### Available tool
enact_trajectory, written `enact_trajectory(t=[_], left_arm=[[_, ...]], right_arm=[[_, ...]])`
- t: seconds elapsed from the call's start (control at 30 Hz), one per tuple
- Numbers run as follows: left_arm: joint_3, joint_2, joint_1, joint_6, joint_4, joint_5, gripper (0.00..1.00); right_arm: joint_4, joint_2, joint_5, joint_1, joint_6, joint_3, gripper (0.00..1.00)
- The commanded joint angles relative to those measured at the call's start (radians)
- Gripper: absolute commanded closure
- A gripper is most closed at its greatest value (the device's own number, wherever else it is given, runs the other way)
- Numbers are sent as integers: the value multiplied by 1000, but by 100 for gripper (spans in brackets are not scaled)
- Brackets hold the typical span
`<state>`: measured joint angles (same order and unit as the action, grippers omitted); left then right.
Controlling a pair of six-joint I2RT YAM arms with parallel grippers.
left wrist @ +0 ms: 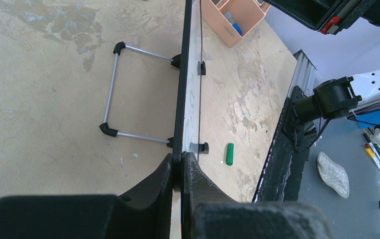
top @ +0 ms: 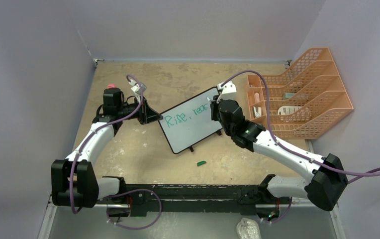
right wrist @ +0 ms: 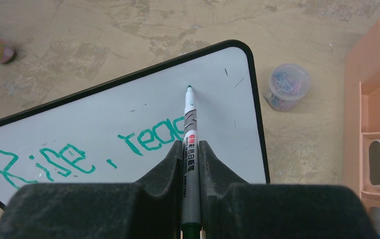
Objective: Write a sentence on the whiteboard
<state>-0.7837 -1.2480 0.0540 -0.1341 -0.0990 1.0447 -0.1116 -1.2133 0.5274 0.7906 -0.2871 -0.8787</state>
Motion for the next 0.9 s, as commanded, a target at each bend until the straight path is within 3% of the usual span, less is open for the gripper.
enact_trajectory(t=[0.0,0.87], left_arm=[[-30,-11,1,45,-5,-26,100],[-29,-13,1,47,-7,-29,100]], right_arm=[[-14,6,-21,-4,-3,-18,100],[81,55,-33,-5,-74,71,100]])
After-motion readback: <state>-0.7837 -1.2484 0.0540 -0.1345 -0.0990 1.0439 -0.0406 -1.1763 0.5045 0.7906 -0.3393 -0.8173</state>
